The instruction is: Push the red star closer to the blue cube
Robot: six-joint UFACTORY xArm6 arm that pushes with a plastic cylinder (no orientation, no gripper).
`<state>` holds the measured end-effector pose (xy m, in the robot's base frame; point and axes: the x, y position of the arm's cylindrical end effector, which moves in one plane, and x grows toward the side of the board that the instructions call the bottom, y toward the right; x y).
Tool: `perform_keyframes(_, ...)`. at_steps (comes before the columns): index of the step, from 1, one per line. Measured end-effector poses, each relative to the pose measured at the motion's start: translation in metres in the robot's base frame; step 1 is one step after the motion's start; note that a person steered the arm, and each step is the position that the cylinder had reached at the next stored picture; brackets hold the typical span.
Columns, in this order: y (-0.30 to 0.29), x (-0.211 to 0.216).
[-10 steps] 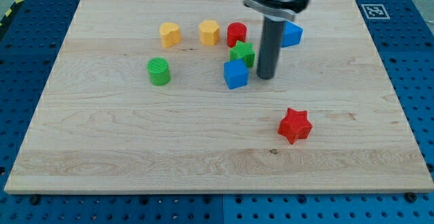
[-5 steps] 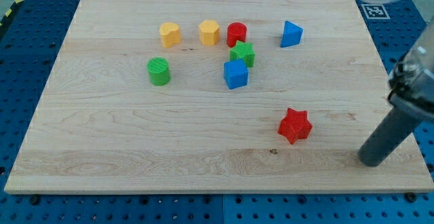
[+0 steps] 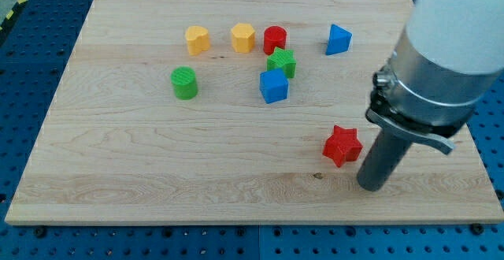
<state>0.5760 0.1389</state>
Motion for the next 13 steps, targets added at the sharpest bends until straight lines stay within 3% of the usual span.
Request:
perform_keyframes(2, -0.002, -0.030)
perform_keyframes(5, -0.076, -0.031)
perform_keyframes(8, -0.019, -0.037)
perform_keyframes(13, -0.055, -0.082)
